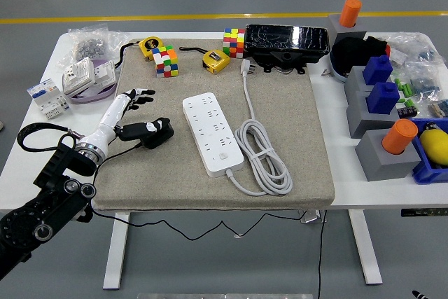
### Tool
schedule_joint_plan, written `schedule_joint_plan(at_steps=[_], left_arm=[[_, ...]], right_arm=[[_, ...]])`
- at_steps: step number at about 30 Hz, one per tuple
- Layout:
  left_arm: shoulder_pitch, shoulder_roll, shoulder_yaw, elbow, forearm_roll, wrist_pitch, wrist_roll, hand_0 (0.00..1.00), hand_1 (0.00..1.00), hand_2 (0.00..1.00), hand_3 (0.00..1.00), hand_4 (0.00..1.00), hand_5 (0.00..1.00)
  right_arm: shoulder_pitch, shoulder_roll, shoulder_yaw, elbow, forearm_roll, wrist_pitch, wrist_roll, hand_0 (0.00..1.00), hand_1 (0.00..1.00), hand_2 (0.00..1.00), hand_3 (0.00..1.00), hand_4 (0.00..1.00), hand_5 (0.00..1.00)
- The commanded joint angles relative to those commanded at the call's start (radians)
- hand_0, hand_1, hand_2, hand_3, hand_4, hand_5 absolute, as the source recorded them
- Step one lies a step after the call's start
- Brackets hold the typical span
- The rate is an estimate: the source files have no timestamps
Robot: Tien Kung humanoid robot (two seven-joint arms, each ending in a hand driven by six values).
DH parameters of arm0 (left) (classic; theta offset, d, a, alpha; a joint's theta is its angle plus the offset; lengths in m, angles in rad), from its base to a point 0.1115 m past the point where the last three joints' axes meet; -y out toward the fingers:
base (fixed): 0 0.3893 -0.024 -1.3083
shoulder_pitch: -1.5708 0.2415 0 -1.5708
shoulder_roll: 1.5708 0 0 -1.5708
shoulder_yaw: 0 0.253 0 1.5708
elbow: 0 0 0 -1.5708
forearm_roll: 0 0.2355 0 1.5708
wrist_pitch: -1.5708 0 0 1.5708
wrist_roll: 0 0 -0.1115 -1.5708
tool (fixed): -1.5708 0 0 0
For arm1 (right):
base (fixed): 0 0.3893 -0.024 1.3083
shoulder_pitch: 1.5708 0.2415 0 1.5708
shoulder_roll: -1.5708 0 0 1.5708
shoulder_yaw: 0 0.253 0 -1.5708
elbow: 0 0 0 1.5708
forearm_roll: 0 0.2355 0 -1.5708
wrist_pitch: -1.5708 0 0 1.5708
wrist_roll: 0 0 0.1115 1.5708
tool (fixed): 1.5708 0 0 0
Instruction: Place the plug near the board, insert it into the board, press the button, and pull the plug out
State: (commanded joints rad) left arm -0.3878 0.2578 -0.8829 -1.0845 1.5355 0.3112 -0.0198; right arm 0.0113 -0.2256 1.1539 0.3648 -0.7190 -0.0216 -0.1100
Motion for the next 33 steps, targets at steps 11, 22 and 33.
schedule_joint_plan(at_steps=[11, 22, 33], left_arm=[[-0.006, -0.005, 0.044, 0.033, 0.139, 0.030, 0.018, 0.746, 0.770, 0.752, 0.783, 0.998, 0.318], [-0.020, -0.030, 0.068, 0.084, 0.208, 0.086, 0.075, 0.518, 0.608, 0.560, 0.605, 0.906, 0.208], [-0.029, -0.046, 0.070, 0.106, 0.203, 0.107, 0.082, 0.431, 0.479, 0.502, 0.551, 0.792, 0.164]], right_arm=[[0.000, 0.000, -0.002, 0.001, -0.001, -0.001, 0.002, 0.544, 0.645, 0.664, 0.563, 0.901, 0.425], [0.004, -0.002, -0.003, 0.002, 0.001, -0.004, 0.004, 0.544, 0.645, 0.663, 0.562, 0.902, 0.424], [0.002, -0.002, -0.006, 0.001, 0.003, -0.005, 0.006, 0.542, 0.645, 0.663, 0.562, 0.902, 0.423]])
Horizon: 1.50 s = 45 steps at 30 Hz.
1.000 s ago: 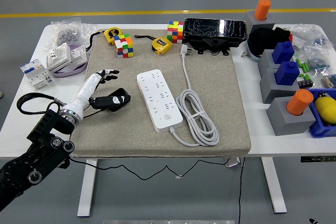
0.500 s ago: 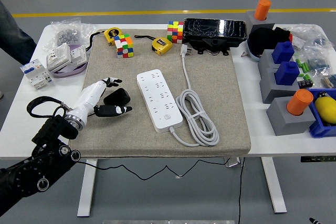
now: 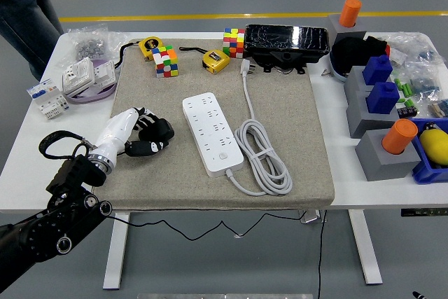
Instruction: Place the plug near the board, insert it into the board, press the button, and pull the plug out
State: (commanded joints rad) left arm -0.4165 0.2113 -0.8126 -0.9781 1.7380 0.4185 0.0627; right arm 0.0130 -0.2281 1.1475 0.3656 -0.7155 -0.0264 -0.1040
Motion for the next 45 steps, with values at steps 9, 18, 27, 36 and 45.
schedule_joint_plan(at_steps=[9, 18, 27, 36, 45], left_arm=[[-0.001, -0.004, 0.000, -0.001, 0.015, 0.018, -0.012, 0.289, 0.319, 0.391, 0.548, 0.596, 0.002], [-0.009, 0.017, 0.013, -0.097, -0.148, 0.004, -0.077, 0.284, 0.314, 0.384, 0.546, 0.601, 0.002], [-0.048, 0.010, 0.082, -0.109, -0.239, -0.031, -0.095, 0.283, 0.314, 0.384, 0.543, 0.607, 0.002], [-0.076, -0.006, 0.126, -0.074, -0.236, -0.031, -0.096, 0.284, 0.314, 0.383, 0.543, 0.605, 0.002], [-0.093, -0.023, 0.146, -0.031, -0.212, -0.022, -0.093, 0.295, 0.312, 0.381, 0.544, 0.602, 0.002]], right_arm=[[0.001, -0.001, 0.000, 0.002, 0.001, -0.001, 0.002, 0.543, 0.644, 0.663, 0.561, 0.901, 0.422], [-0.001, -0.002, -0.001, 0.001, 0.000, -0.002, 0.003, 0.541, 0.644, 0.662, 0.561, 0.900, 0.422], [0.002, -0.005, -0.007, 0.003, 0.003, -0.001, 0.003, 0.542, 0.644, 0.662, 0.559, 0.900, 0.421], [0.007, -0.012, -0.020, 0.002, 0.006, -0.002, 0.003, 0.543, 0.644, 0.662, 0.560, 0.900, 0.420], [0.010, -0.017, -0.027, 0.003, 0.007, -0.002, 0.003, 0.543, 0.644, 0.662, 0.561, 0.899, 0.420]])
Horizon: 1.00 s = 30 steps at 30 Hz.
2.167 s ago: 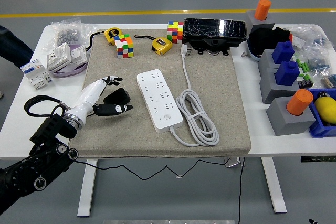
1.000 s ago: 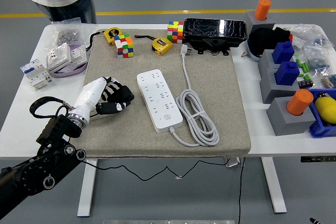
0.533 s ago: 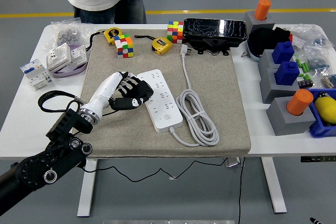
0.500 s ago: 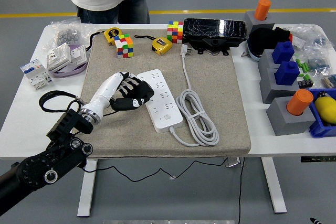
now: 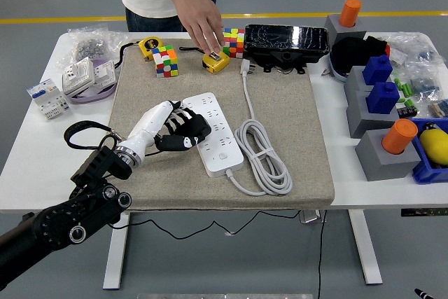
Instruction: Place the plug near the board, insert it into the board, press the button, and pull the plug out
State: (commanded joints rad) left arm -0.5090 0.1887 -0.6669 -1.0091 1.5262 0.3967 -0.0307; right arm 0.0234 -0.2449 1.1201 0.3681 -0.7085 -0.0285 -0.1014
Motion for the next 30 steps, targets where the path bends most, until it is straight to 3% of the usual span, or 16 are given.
schedule_joint_plan(at_steps=[30], left_arm=[[-0.004, -0.006, 0.002, 0.054, 0.018, 0.017, -0.010, 0.298, 0.309, 0.379, 0.543, 0.602, 0.002]], right_arm=[[-0.003, 0.000, -0.002, 0.001, 0.000, 0.000, 0.001, 0.543, 0.644, 0.660, 0.561, 0.899, 0.419]])
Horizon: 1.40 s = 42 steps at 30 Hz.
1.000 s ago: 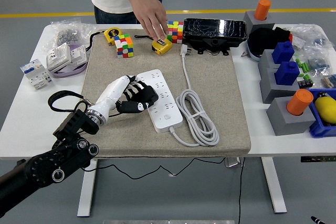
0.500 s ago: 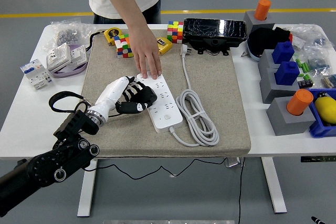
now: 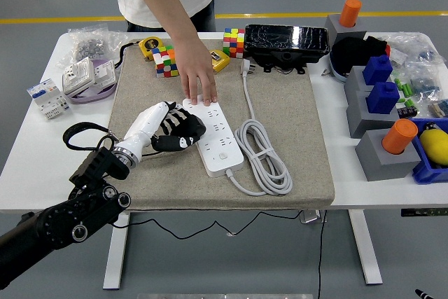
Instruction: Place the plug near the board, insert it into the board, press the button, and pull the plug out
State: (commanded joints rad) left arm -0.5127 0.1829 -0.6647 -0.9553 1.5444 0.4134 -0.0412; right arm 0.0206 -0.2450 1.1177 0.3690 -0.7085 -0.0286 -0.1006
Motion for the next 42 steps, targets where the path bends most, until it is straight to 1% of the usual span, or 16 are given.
schedule_joint_plan(at_steps=[9, 15, 16, 21, 22, 27, 28, 33, 34, 39, 40, 42], left_arm=[[-0.001, 0.000, 0.005, 0.003, 0.030, -0.005, 0.001, 0.298, 0.309, 0.379, 0.543, 0.602, 0.002], [-0.003, -0.004, 0.004, 0.000, 0.028, -0.008, -0.002, 0.302, 0.318, 0.384, 0.544, 0.602, 0.002], [-0.003, -0.004, 0.003, -0.001, 0.026, -0.010, -0.002, 0.372, 0.452, 0.506, 0.569, 0.671, 0.002], [-0.002, -0.005, 0.002, 0.002, 0.009, -0.022, -0.004, 0.372, 0.452, 0.506, 0.569, 0.671, 0.002], [-0.001, -0.005, 0.002, 0.003, 0.004, -0.023, -0.006, 0.525, 0.681, 0.629, 0.695, 0.943, 0.149], [0.000, -0.005, 0.000, 0.004, 0.008, -0.035, 0.002, 0.525, 0.681, 0.629, 0.695, 0.943, 0.149], [0.000, -0.005, 0.000, 0.003, 0.010, -0.037, 0.004, 0.571, 0.720, 0.689, 0.754, 0.984, 0.196], [0.002, -0.004, -0.006, 0.001, 0.021, -0.038, 0.009, 0.571, 0.720, 0.689, 0.754, 0.984, 0.196], [0.002, -0.004, -0.007, 0.001, 0.022, -0.039, 0.009, 0.583, 0.723, 0.695, 0.758, 0.998, 0.206], [0.007, -0.001, -0.019, -0.007, 0.017, -0.036, -0.002, 0.583, 0.723, 0.695, 0.758, 0.998, 0.206], [0.009, 0.000, -0.023, -0.010, 0.014, -0.034, -0.006, 0.602, 0.728, 0.711, 0.766, 0.998, 0.221], [0.012, 0.001, -0.030, -0.017, 0.012, -0.033, -0.011, 0.602, 0.728, 0.711, 0.766, 0.998, 0.221]], right_arm=[[0.000, 0.001, 0.002, 0.000, 0.000, 0.000, 0.000, 0.542, 0.644, 0.660, 0.561, 0.898, 0.420], [0.000, 0.001, 0.004, 0.000, -0.001, 0.000, 0.000, 0.543, 0.644, 0.660, 0.561, 0.899, 0.420], [0.000, 0.001, 0.003, 0.000, 0.000, 0.000, 0.000, 0.542, 0.644, 0.660, 0.560, 0.898, 0.421], [-0.002, 0.002, 0.004, 0.000, -0.001, 0.000, 0.000, 0.542, 0.644, 0.660, 0.560, 0.898, 0.421], [-0.002, 0.002, 0.003, 0.000, 0.000, 0.000, 0.000, 0.543, 0.643, 0.660, 0.561, 0.899, 0.420], [-0.002, 0.003, 0.004, 0.000, -0.001, 0.000, 0.000, 0.543, 0.643, 0.660, 0.561, 0.899, 0.420], [-0.002, 0.003, 0.005, 0.000, -0.001, 0.000, 0.000, 0.542, 0.644, 0.660, 0.561, 0.899, 0.421], [-0.002, 0.003, 0.006, 0.001, -0.001, 0.000, 0.000, 0.542, 0.644, 0.660, 0.561, 0.899, 0.421], [-0.002, 0.003, 0.007, 0.001, -0.001, 0.000, 0.000, 0.542, 0.644, 0.660, 0.560, 0.899, 0.420], [-0.004, 0.004, 0.006, 0.000, -0.001, 0.000, 0.000, 0.542, 0.644, 0.660, 0.560, 0.899, 0.420], [-0.005, 0.004, 0.007, 0.000, -0.001, 0.000, 0.000, 0.544, 0.644, 0.660, 0.559, 0.899, 0.421], [-0.005, 0.005, 0.007, 0.000, -0.001, 0.000, 0.000, 0.544, 0.644, 0.660, 0.559, 0.899, 0.421]])
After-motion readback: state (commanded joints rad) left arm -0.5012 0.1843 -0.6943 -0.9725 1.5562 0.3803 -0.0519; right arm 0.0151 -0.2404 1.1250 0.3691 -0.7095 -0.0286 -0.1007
